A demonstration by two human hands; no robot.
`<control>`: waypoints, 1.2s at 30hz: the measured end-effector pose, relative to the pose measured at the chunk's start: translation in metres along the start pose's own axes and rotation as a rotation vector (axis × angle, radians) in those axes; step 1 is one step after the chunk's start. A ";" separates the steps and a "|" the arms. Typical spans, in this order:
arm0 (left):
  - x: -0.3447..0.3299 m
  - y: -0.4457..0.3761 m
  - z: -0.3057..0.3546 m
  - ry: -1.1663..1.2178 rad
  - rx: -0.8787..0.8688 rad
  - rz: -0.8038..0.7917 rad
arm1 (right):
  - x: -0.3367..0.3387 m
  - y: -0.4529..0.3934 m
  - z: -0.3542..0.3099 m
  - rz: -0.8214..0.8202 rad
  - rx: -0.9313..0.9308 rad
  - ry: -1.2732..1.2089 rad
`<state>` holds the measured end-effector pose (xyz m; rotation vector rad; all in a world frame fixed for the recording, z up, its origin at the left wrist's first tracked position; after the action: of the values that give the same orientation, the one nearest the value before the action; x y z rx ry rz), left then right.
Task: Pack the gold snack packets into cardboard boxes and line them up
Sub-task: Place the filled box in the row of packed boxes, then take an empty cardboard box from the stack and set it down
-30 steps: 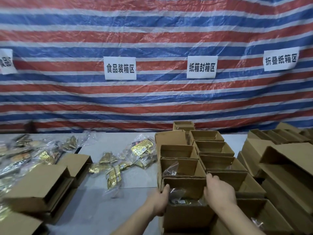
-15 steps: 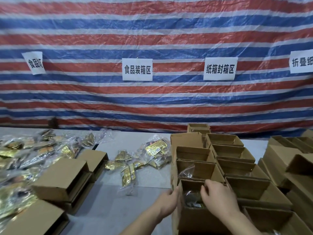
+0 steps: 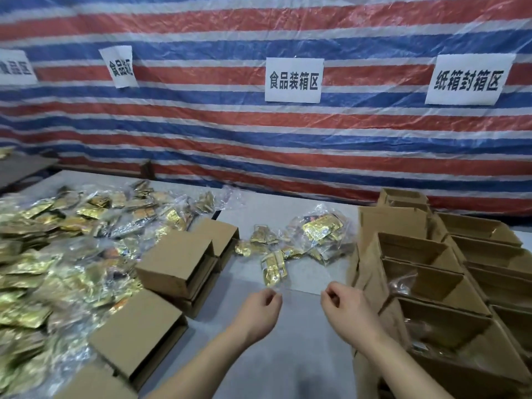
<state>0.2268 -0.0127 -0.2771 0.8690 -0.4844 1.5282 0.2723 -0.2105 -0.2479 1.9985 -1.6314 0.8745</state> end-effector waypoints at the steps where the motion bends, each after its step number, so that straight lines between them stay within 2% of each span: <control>1: 0.008 0.000 -0.022 -0.045 0.026 0.032 | -0.014 -0.003 -0.001 -0.026 -0.006 -0.007; 5: 0.050 -0.012 -0.104 -0.159 0.123 0.247 | -0.071 -0.013 -0.006 -0.128 -0.033 -0.001; 8: 0.082 -0.041 -0.149 -0.343 0.151 0.369 | -0.103 -0.014 -0.011 -0.194 -0.071 0.040; 13: 0.098 -0.104 -0.212 -0.698 0.280 0.234 | -0.131 -0.013 -0.021 -0.195 -0.138 -0.004; 18: 0.083 -0.137 -0.248 -0.749 0.361 0.119 | -0.134 -0.007 -0.010 -0.169 -0.194 -0.017; 22: 0.080 -0.135 -0.245 -0.745 0.407 0.109 | -0.133 -0.003 -0.001 -0.165 -0.231 -0.007; 26: 0.109 -0.125 -0.226 -0.676 0.367 0.155 | -0.133 -0.004 0.000 -0.166 -0.233 -0.020; 32: 0.161 -0.098 -0.151 -0.490 0.094 0.395 | -0.112 -0.023 -0.016 -0.130 -0.205 -0.067; 34: 0.165 -0.088 -0.123 -0.470 0.032 0.370 | -0.096 -0.035 -0.027 -0.064 -0.175 -0.114; 36: 0.159 -0.078 -0.095 -0.410 -0.031 0.267 | -0.075 -0.046 -0.038 0.035 -0.155 -0.194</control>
<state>0.2852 0.1744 -0.2308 1.1344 -0.9511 1.5777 0.3000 -0.1212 -0.2695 2.0031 -1.7850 0.5615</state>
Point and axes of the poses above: each hand's wrist, its own y-axis away from the middle knuckle, its own x-axis out of the back of the hand, z = x × y, the point moved 4 cm from there along -y, towards the middle knuckle, and after that the axes turned 11 degrees about -y, right-handed, at the moved point
